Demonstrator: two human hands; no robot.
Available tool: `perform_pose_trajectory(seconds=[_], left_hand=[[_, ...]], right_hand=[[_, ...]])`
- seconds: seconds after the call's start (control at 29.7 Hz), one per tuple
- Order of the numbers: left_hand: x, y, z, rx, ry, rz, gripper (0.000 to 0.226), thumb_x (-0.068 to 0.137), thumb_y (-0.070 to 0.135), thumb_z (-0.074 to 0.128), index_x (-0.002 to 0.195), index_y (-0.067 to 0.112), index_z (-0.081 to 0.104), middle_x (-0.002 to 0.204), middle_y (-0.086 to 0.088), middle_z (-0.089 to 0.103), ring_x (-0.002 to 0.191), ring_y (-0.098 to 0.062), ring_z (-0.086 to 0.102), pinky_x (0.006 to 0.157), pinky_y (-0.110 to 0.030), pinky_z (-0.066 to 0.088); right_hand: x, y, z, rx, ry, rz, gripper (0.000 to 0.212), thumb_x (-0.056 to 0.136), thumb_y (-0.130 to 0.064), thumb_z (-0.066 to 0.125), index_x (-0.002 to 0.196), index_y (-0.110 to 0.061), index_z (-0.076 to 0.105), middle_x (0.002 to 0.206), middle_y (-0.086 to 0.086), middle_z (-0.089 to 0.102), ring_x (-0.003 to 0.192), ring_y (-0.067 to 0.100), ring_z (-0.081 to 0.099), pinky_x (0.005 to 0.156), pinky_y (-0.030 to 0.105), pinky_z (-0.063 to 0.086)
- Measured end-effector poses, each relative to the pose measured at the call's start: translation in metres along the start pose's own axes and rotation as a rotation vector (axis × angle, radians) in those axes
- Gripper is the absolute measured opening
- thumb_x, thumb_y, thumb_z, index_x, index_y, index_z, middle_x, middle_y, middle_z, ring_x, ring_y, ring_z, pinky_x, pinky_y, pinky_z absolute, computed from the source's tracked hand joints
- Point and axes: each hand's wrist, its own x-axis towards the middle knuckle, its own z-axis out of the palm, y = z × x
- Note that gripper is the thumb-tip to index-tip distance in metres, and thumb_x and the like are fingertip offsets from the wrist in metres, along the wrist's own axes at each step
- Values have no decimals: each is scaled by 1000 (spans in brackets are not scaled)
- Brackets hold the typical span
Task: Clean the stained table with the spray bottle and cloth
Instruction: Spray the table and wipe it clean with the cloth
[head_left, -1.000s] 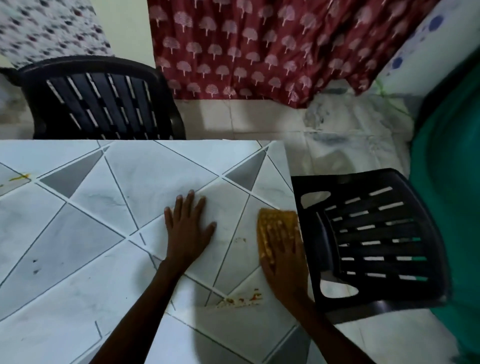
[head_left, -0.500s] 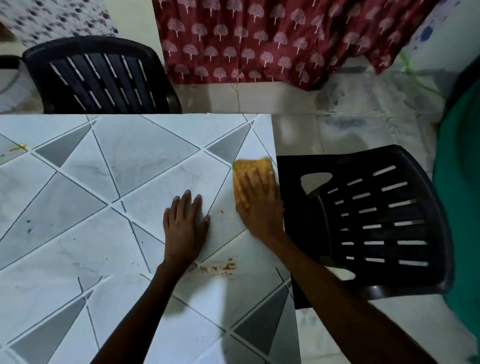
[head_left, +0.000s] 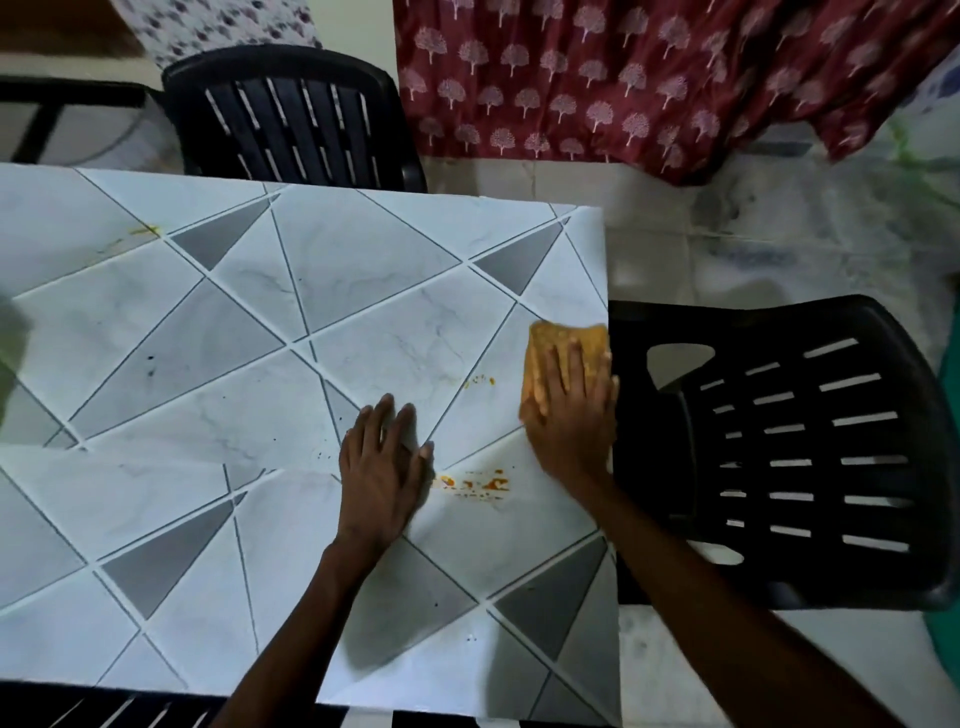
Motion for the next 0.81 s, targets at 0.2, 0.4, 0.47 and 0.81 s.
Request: perform_pose_trajectory(seconds=[0.2,0.4,0.47,0.81], left_hand=[[3,-43,-23,1,68,-47,57,96,52,41,146,23,45,156,-4,36,144,-30,31,113,-43,28],[11,-86,-35,-27,46,-75,60,96,53,41,147,22,43,158,-4,34,146,-31,27,116,-50,27],[13,-100,-37,-31,22,-53,61,95,54,40,146,21,44,158,-6,34,146,-33,27,114,-53,29],[15,-123,-51,-65,29,5,56,96,41,45,148,21,40,159,-3,32,147,-30,26,113,-53,28]], right_hand=[[81,-92,3,-25,-17,-78,77,89,-53,44,159,-30,23,169,3,16,154,43,7,122,57,16],[-147,-61,21,18,-73,-405,65,98,-44,39,159,-28,23,169,1,13,155,38,11,120,56,23],[-196,-33,18,-14,-104,-318,66,98,-45,42,158,-22,29,168,6,17,154,41,15,115,61,29],[54,-147,21,-26,59,95,79,87,-55,37,157,-20,29,163,13,29,148,50,22,113,63,31]])
